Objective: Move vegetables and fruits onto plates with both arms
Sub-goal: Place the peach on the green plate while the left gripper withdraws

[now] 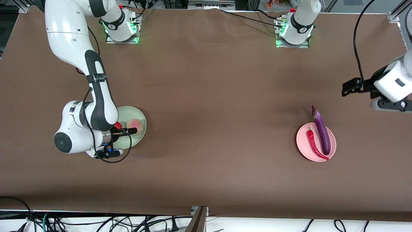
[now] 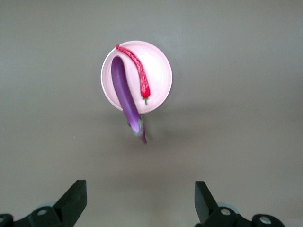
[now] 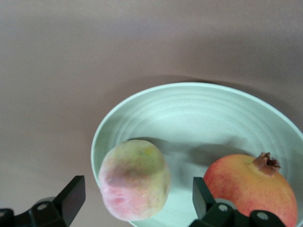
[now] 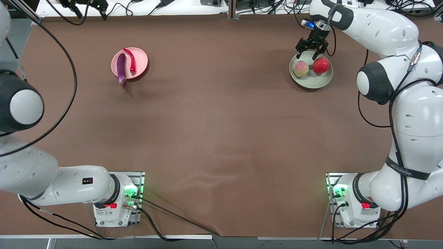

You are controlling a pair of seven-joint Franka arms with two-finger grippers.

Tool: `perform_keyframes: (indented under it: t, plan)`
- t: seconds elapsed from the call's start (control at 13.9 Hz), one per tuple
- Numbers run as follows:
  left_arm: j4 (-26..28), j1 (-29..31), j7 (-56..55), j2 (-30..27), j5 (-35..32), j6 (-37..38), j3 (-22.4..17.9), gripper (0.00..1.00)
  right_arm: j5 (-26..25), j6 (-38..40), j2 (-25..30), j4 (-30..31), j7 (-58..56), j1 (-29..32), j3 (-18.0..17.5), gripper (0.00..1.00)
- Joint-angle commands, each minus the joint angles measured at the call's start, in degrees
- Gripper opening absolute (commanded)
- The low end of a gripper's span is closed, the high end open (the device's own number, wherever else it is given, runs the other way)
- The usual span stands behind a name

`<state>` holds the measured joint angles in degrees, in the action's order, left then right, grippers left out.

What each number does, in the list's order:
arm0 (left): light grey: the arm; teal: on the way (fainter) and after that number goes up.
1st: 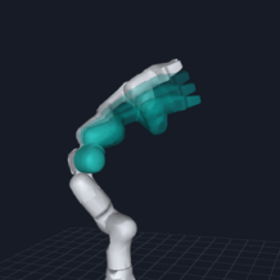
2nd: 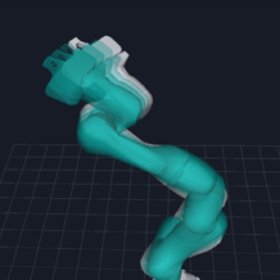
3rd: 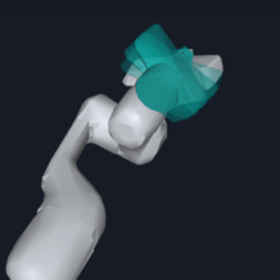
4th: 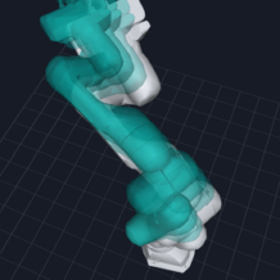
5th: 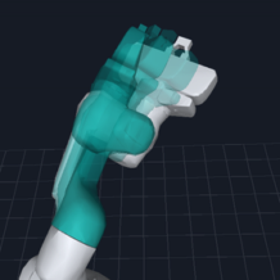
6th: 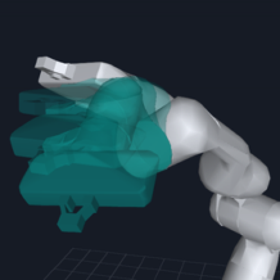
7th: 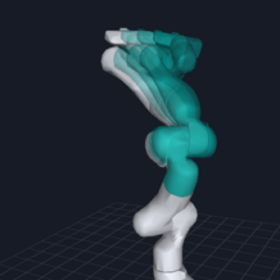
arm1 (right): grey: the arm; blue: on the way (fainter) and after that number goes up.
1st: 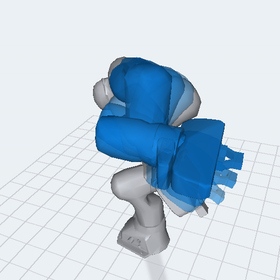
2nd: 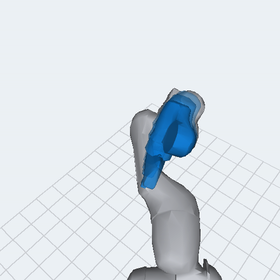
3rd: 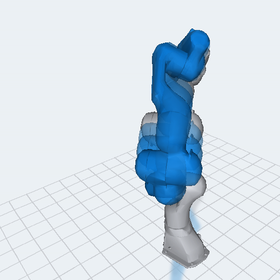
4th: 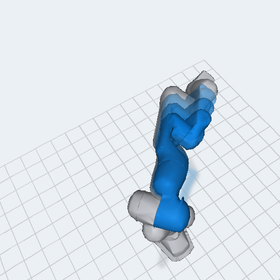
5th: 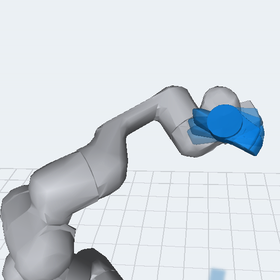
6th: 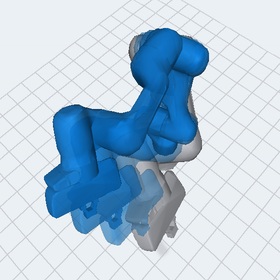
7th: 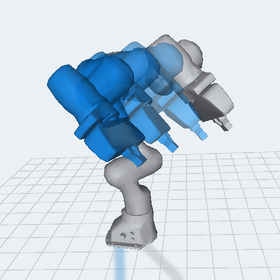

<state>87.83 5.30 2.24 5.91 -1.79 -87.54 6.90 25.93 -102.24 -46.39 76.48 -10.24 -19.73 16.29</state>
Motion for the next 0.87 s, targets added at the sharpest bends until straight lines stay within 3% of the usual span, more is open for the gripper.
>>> perform_keyframes:
  t: [0.0,0.07,0.43,0.79]
  plan:
    - [7.01,-5.63,-0.12,-6.88,-5.71,-3.16,-1.28,1.0,0.18,-0.5,3.76,1.74,-0.49,-0.4,-0.12,1.0]
    - [6.92,-5.74,-0.39,-7.05,-8.98,-3.25,-0.93,1.0,-0.08,-0.67,4.38,1.74,-0.49,-0.31,-0.12,1.0]
    - [4.55,-5.74,-2.05,-5.13,-3.22,-1.14,-0.93,1.0,-6.75,-0.33,13.67,2.01,6.52,-1.27,-0.21,1.0]
    - [3.66,-5.56,-3.82,-4.51,-2.78,-1.05,-1.19,1.0,-18.96,10.47,27.21,2.8,12.34,-5.39,-0.39,1.0]
